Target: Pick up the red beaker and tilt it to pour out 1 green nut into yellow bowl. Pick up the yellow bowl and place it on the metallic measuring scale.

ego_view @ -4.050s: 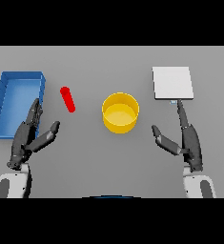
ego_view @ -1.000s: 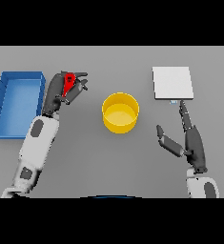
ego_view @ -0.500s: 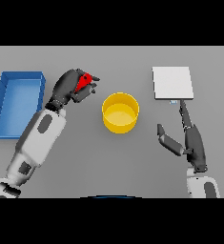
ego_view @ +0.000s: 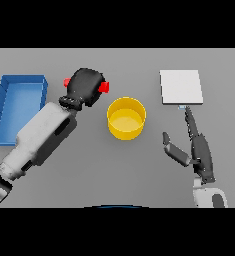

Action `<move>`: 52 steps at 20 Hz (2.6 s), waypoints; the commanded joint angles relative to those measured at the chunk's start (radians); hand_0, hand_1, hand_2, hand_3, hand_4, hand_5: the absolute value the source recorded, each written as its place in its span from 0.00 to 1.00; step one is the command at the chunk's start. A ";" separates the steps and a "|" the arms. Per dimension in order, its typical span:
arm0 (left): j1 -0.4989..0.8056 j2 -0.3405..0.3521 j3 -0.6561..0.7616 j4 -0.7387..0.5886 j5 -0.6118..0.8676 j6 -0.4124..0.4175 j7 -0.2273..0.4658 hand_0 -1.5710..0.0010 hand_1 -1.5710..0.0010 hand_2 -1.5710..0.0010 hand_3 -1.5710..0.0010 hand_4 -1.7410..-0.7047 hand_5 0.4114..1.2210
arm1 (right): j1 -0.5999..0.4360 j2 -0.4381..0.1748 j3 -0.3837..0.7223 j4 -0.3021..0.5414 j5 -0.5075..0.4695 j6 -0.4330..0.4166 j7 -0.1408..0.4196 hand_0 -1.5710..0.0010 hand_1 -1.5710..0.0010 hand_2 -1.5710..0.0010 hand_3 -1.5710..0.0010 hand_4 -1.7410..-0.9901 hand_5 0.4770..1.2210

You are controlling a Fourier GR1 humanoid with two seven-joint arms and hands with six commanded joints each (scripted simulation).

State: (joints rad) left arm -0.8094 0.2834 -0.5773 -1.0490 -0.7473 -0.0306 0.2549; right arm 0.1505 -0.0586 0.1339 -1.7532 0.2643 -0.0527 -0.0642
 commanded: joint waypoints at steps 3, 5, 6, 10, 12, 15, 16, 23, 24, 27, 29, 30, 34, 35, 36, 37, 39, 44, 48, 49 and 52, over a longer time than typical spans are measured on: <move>-0.064 0.014 -0.064 0.025 -0.054 -0.059 -0.014 0.00 0.00 0.00 0.00 0.07 0.98 | 0.003 0.011 0.000 0.007 -0.004 -0.004 -0.003 1.00 1.00 1.00 1.00 0.61 0.30; -0.106 0.035 -0.118 0.023 -0.086 -0.134 -0.025 0.00 0.00 0.00 0.11 0.05 0.99 | -0.002 0.007 -0.015 0.011 -0.028 0.001 -0.009 1.00 1.00 1.00 1.00 0.60 0.29; -0.121 0.033 -0.147 0.042 -0.106 -0.145 -0.039 0.00 0.00 0.00 0.16 0.04 0.99 | -0.001 0.008 -0.024 0.019 -0.039 0.001 -0.021 1.00 1.00 1.00 1.00 0.60 0.28; -0.199 0.016 -0.252 0.103 -0.166 -0.201 -0.121 0.00 0.00 0.00 0.10 0.02 1.00 | 0.006 0.025 -0.027 0.024 -0.061 0.003 -0.031 1.00 1.00 1.00 1.00 0.60 0.24; -0.232 0.018 -0.305 0.111 -0.201 -0.224 -0.141 0.00 0.00 0.00 0.06 0.01 1.00 | -0.014 0.019 -0.037 0.031 -0.071 0.006 -0.018 1.00 1.00 1.00 1.00 0.60 0.23; -0.269 0.020 -0.387 0.127 -0.249 -0.271 -0.163 0.00 0.00 0.00 0.03 0.01 1.00 | 0.002 0.029 -0.030 0.029 -0.055 -0.008 -0.025 1.00 1.00 1.00 1.00 0.60 0.21; -0.281 0.024 -0.409 0.135 -0.265 -0.272 -0.169 0.00 0.00 0.00 0.03 0.01 1.00 | -0.003 0.030 -0.030 0.032 -0.052 -0.011 -0.024 1.00 1.00 1.00 1.00 0.60 0.21; -0.390 0.003 -0.533 0.193 -0.340 -0.296 -0.212 0.00 0.00 0.00 0.01 0.00 1.00 | -0.002 0.037 -0.019 0.034 -0.015 -0.035 -0.007 1.00 1.00 1.00 1.00 0.63 0.15; -0.405 -0.006 -0.549 0.217 -0.349 -0.304 -0.219 0.00 0.00 0.00 0.00 0.00 1.00 | -0.001 0.037 -0.019 0.030 -0.014 -0.035 -0.007 1.00 1.00 1.00 1.00 0.64 0.15; -0.450 -0.020 -0.606 0.242 -0.376 -0.324 -0.252 0.00 0.00 0.00 0.00 0.01 1.00 | 0.005 0.031 -0.016 0.024 0.007 -0.047 -0.007 1.00 1.00 1.00 1.00 0.69 0.14; -0.475 -0.023 -0.640 0.254 -0.392 -0.330 -0.270 0.00 0.00 0.00 0.00 0.01 1.00 | 0.011 0.025 -0.020 0.016 0.000 -0.043 -0.020 1.00 1.00 1.00 1.00 0.70 0.15; -0.486 -0.027 -0.657 0.258 -0.401 -0.321 -0.281 0.00 0.00 0.00 0.00 0.01 1.00 | 0.001 0.022 -0.020 0.029 0.005 -0.042 -0.012 1.00 1.00 1.00 1.00 0.71 0.15; -0.524 -0.027 -0.715 0.266 -0.427 -0.297 -0.312 0.00 0.00 0.00 0.00 0.01 1.00 | -0.009 0.022 -0.017 0.048 0.016 -0.047 -0.028 1.00 1.00 1.00 1.00 0.71 0.16; -0.539 -0.028 -0.716 0.269 -0.421 -0.305 -0.323 0.00 0.00 0.00 0.00 0.01 1.00 | -0.016 0.026 -0.017 0.050 0.022 -0.054 -0.024 1.00 1.00 1.00 1.00 0.71 0.16; -0.558 -0.023 -0.713 0.273 -0.414 -0.313 -0.330 0.00 0.00 0.00 0.00 0.01 1.00 | -0.014 0.026 -0.013 0.050 0.025 -0.053 -0.019 1.00 1.00 1.00 1.00 0.71 0.15; -0.588 -0.011 -0.696 0.283 -0.397 -0.310 -0.351 0.00 0.00 0.00 0.00 0.01 1.00 | 0.011 0.030 -0.007 0.041 0.020 -0.048 -0.046 1.00 1.00 1.00 1.00 0.71 0.15; -0.645 0.008 -0.667 0.326 -0.382 -0.263 -0.353 0.00 0.00 0.00 0.05 0.01 1.00 | -0.005 0.029 -0.010 0.048 0.031 -0.058 -0.037 1.00 1.00 1.00 1.00 0.72 0.15; -0.772 0.089 -0.553 0.419 -0.292 -0.216 -0.353 0.00 0.00 0.04 0.22 0.03 1.00 | -0.028 0.030 -0.021 0.052 -0.006 -0.040 -0.033 1.00 1.00 1.00 1.00 0.75 0.16; -0.815 0.134 -0.378 0.564 -0.124 -0.225 -0.269 0.00 0.00 0.02 0.12 0.02 1.00 | -0.028 0.035 -0.024 0.055 -0.036 -0.022 -0.050 1.00 1.00 1.00 1.00 0.72 0.16; -0.800 0.155 -0.315 0.602 -0.060 -0.203 -0.242 0.00 0.00 0.01 0.12 0.01 1.00 | -0.032 0.037 -0.024 0.049 -0.041 -0.021 -0.037 1.00 1.00 1.00 1.00 0.72 0.16; -0.746 0.216 -0.158 0.667 0.115 -0.135 -0.152 0.00 0.00 0.01 0.13 0.01 1.00 | -0.024 0.027 -0.029 0.061 -0.057 -0.004 -0.056 1.00 1.00 1.00 1.00 0.69 0.15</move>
State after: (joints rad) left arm -1.5544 0.5009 -0.7364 -0.3809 -0.6293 -0.1680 0.1027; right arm 0.1264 -0.0315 0.1045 -1.6917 0.2076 -0.0569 -0.1189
